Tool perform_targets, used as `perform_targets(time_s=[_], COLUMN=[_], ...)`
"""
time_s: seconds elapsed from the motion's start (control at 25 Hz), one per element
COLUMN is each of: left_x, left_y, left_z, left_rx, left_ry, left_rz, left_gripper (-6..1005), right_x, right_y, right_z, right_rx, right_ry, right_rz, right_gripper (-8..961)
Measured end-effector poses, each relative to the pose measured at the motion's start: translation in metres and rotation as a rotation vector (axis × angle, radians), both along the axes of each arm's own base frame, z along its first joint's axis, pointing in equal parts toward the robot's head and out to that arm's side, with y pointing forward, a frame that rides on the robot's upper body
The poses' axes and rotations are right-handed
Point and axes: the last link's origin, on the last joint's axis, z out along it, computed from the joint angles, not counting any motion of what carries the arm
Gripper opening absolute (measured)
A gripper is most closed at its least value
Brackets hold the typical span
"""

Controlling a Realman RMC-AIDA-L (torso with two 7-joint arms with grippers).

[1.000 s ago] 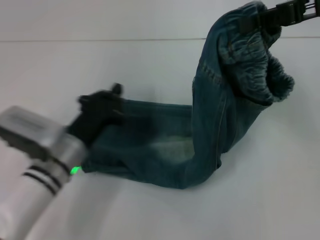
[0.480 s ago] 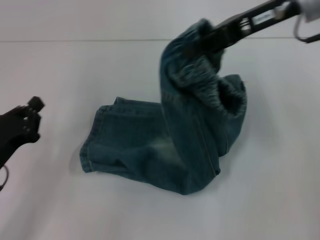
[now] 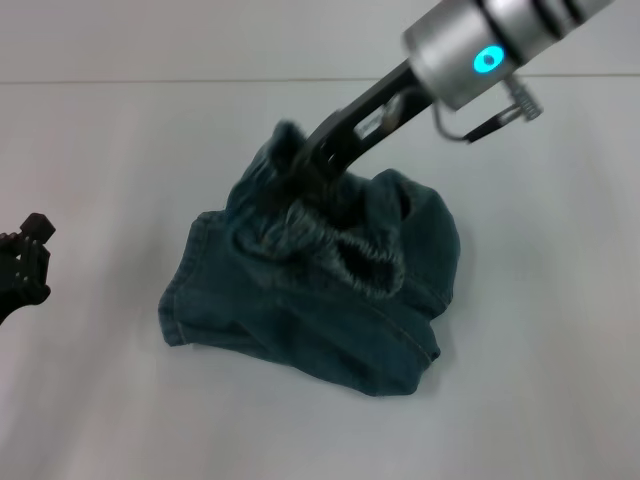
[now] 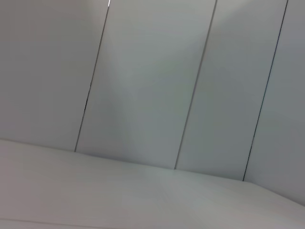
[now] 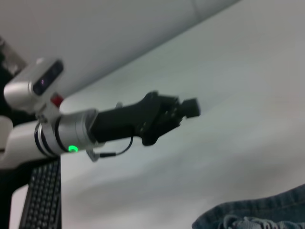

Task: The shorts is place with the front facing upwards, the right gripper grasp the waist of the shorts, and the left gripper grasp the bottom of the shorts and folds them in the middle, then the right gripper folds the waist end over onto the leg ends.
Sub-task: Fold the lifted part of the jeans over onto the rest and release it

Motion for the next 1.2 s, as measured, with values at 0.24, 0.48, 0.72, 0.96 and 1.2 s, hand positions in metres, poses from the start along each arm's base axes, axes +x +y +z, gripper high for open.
perform_targets(time_s=[0.24, 0.48, 0.72, 0.96, 1.2], left_x=[0.000, 0.000, 0.000, -0.001, -0.001], left_y=[0.001, 0.003, 0.003, 0.003, 0.003], left_z=[-0.001, -0.003, -0.004, -0.006, -0.006], left_rx=[-0.003, -0.011, -0.012, -0.017, -0.015], left_ry=[0.004, 0.016, 0.016, 0.012, 0.012], left_rz=[0.003, 0.007, 0.007, 0.018, 0.017], left_gripper=[14, 14, 14, 14, 14], right_x=[-0.004, -0.006, -0.005, 0.009, 0.034], right_y=[-0.011, -0.014, -0.017, -0.035, -0.051], right_z=[-0.037, -0.044, -0.033, -0.011, -0.003], right_rx=[-0.040, -0.042, -0.083, -0.236, -0.331], right_ry=[-0.096, -0.091, -0.068, -0.093, -0.167], right_rz=[0.049, 0.068, 0.050, 0.028, 0.020], right_gripper=[146, 184, 389, 768, 902])
